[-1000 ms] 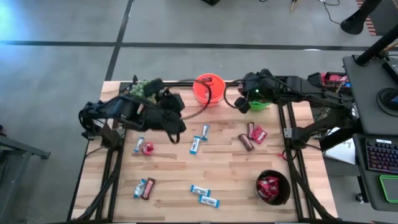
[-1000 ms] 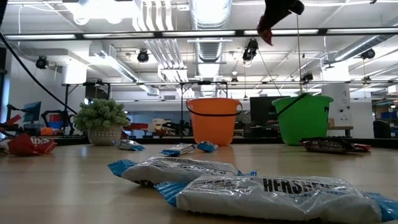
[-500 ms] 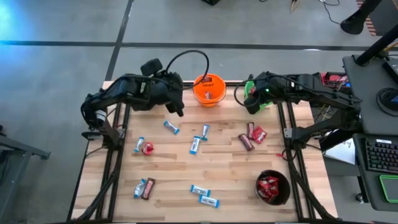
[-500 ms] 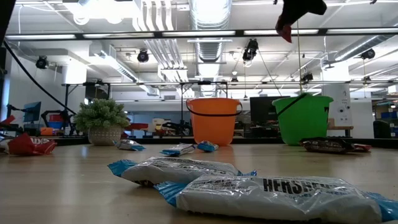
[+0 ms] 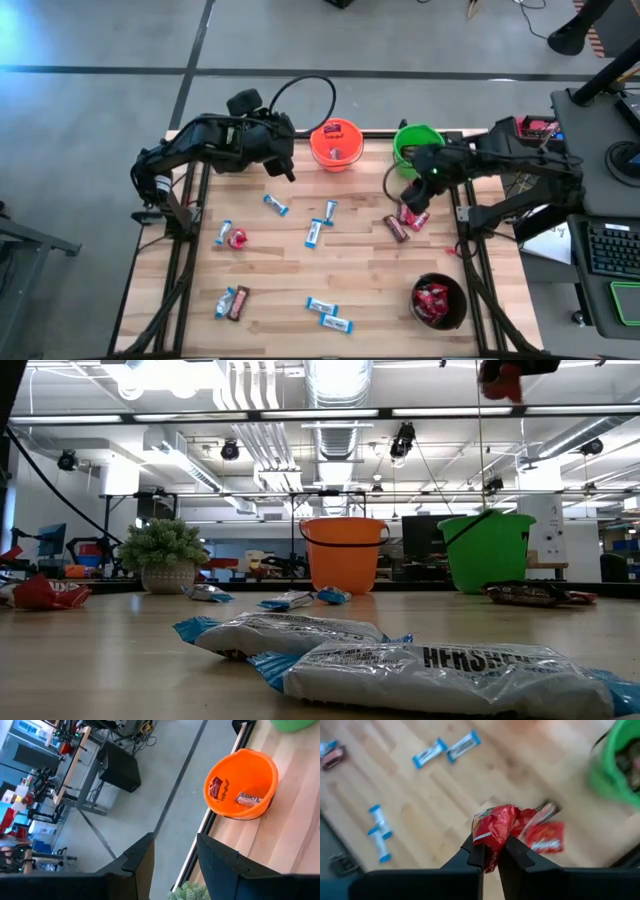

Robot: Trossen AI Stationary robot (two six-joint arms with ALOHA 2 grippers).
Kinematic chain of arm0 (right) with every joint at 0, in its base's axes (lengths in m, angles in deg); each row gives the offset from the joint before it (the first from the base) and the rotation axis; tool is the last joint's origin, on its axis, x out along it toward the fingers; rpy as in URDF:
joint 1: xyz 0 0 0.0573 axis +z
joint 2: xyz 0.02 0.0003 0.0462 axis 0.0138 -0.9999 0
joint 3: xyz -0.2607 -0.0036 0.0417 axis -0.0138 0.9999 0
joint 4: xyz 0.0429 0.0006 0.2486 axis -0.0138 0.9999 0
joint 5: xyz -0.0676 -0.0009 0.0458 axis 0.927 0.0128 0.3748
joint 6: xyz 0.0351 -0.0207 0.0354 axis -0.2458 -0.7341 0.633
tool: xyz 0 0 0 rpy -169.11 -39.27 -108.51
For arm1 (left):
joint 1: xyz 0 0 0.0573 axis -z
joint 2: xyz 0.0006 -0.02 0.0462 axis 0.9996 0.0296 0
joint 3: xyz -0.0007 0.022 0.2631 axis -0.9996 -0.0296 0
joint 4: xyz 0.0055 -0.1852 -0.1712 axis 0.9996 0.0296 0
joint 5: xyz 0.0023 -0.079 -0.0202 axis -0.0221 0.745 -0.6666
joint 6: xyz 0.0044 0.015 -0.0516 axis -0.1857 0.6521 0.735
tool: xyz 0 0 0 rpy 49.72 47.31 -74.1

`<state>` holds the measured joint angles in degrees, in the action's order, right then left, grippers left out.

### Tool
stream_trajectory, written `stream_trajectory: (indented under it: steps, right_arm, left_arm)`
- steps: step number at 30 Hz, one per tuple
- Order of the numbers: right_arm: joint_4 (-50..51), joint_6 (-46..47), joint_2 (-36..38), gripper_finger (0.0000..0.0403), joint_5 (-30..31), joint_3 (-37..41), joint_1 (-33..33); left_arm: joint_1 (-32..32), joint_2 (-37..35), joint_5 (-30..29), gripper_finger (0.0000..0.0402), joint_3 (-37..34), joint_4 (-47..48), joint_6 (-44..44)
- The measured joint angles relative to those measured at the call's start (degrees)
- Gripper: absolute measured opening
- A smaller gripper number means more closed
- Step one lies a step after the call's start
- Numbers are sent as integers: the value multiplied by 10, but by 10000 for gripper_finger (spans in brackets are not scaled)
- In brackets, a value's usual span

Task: Organize candy in baskets
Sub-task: Put the red chocolate into the black bucket

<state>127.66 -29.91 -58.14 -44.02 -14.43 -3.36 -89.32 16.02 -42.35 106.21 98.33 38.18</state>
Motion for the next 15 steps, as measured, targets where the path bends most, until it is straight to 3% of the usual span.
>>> stream_trajectory:
  steps: [15]
  right_arm:
    - [35,184,16,20,-34,0,203]
  left_arm:
    - [-3,0,0,130,0,0,-4]
